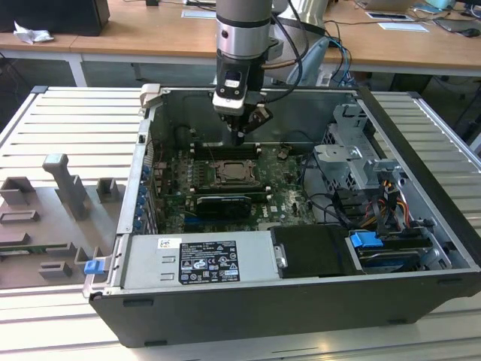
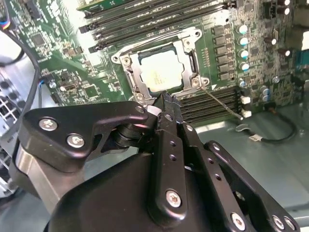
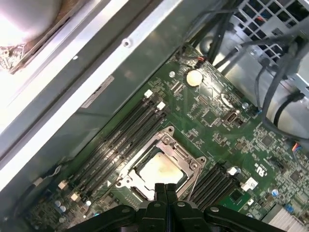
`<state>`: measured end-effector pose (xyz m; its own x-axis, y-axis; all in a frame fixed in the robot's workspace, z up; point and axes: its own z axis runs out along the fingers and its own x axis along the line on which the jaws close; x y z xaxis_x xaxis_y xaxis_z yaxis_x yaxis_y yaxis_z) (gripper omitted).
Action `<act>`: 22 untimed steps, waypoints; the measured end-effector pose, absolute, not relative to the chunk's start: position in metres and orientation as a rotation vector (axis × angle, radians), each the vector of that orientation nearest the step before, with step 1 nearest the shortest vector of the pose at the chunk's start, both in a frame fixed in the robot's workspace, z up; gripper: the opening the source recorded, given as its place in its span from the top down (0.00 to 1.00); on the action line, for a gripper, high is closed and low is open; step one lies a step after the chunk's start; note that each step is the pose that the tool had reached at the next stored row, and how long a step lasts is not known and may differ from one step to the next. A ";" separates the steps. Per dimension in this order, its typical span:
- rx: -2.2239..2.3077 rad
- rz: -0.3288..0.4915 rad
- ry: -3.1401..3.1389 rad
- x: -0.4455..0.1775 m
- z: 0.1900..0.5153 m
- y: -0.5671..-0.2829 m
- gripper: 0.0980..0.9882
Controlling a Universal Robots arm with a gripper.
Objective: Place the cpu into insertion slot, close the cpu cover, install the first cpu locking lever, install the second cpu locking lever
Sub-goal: 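Install the first cpu locking lever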
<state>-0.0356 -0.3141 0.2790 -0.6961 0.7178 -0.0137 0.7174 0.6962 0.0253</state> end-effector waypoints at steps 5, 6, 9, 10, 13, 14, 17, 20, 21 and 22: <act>1.123 0.029 2.910 -0.036 0.279 -0.314 0.99; 1.108 0.029 2.916 -0.036 0.279 -0.314 0.99; 1.052 0.030 2.937 -0.036 0.279 -0.314 0.99; 1.036 0.030 2.943 -0.036 0.279 -0.314 0.99; 0.966 0.031 2.967 -0.036 0.279 -0.314 0.99; 0.945 0.031 2.974 -0.036 0.279 -0.314 0.99; 0.864 0.032 2.999 -0.036 0.279 -0.314 0.99; 0.757 0.033 3.029 -0.036 0.279 -0.314 0.99; 0.738 0.033 3.034 -0.036 0.279 -0.314 0.99; 0.720 0.034 3.038 -0.036 0.279 -0.314 0.99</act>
